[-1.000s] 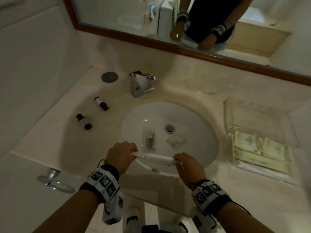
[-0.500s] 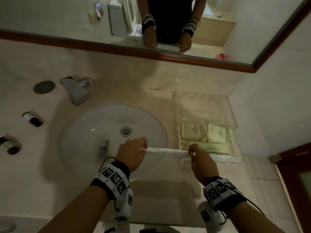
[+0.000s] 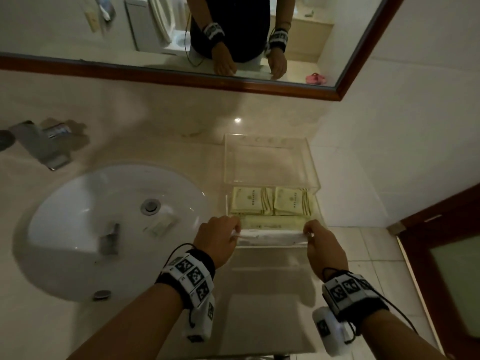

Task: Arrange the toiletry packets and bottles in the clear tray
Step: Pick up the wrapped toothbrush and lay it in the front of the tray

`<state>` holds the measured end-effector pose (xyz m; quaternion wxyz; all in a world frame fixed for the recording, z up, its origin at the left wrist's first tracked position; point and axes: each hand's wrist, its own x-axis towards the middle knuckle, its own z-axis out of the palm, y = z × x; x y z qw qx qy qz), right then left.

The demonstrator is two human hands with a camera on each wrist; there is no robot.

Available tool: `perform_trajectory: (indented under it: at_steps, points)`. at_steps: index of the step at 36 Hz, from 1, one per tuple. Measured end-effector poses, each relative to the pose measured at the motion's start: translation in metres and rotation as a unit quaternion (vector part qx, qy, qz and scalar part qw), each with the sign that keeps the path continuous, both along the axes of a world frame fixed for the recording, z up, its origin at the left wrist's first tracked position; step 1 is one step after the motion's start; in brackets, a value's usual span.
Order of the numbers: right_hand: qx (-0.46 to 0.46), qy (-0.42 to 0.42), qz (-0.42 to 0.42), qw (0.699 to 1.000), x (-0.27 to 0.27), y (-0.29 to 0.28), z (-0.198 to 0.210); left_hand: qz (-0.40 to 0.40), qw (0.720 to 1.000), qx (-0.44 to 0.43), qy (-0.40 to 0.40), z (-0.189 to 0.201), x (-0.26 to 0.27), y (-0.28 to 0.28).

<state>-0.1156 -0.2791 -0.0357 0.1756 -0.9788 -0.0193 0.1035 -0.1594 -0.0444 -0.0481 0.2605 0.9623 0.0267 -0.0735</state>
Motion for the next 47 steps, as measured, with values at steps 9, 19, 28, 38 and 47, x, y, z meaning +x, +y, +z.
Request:
perform_trajectory:
  at_steps: [9, 19, 28, 38, 47]
  points:
    - [-0.024, 0.026, 0.015, 0.999, 0.021, -0.01, -0.015, -0.004, 0.999, 0.007, 0.031, -0.012, 0.008, -0.012]
    - [-0.06, 0.013, 0.057, 0.997, 0.017, -0.024, -0.024, 0.001, 0.999, 0.004, 0.035, -0.017, 0.012, -0.013]
    - [-0.082, -0.006, 0.085, 0.993, 0.016, -0.024, -0.025, -0.011, 0.998, -0.003, 0.056, -0.025, 0.01, -0.017]
    - [-0.076, -0.086, 0.165, 0.98, 0.016, -0.034, -0.037, -0.037, 0.995, 0.024, 0.093, -0.026, 0.012, -0.021]
    - [-0.063, -0.053, 0.191, 0.978, 0.014, -0.036, -0.048, -0.06, 0.988, 0.129, 0.053, -0.019, 0.005, -0.032]
